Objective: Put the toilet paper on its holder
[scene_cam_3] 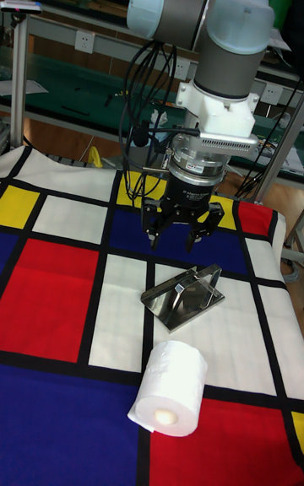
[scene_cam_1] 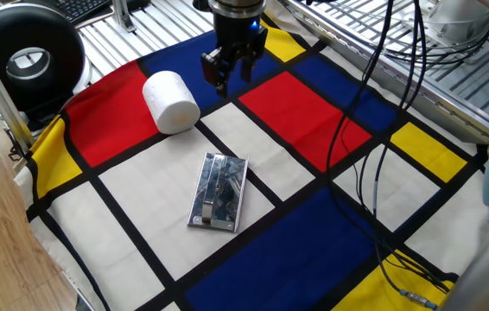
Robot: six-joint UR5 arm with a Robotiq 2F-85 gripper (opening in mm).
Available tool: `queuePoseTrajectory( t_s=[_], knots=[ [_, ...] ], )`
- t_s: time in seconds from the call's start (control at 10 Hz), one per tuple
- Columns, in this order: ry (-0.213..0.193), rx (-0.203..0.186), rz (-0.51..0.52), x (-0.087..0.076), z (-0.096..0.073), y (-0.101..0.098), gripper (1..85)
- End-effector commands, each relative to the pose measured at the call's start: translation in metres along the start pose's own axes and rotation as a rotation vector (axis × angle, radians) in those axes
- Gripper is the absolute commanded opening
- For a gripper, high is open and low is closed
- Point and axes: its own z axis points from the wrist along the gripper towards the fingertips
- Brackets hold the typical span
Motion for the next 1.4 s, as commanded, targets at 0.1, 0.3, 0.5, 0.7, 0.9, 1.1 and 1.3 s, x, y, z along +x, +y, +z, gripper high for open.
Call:
queuePoseTrajectory(
  t_s=[0.1, 0.3, 0.5, 0.7, 0.9, 1.1, 1.3],
  knots=[
    [0.032, -0.033, 0.021, 0.010, -0.005, 0.007, 58.3],
    [0.013, -0.034, 0.058, 0.006, -0.008, 0.007, 58.3],
    [-0.005, -0.035, 0.104, -0.001, -0.003, 0.007, 57.7],
    [-0.036, -0.014, 0.100, -0.009, 0.000, 0.001, 57.7],
    [-0.016, -0.005, 0.097, -0.005, 0.001, 0.000, 56.7],
    [0.001, -0.018, 0.084, 0.000, 0.001, 0.006, 56.3],
    [0.001, 0.007, 0.079, 0.000, 0.003, -0.001, 55.3]
  ],
)
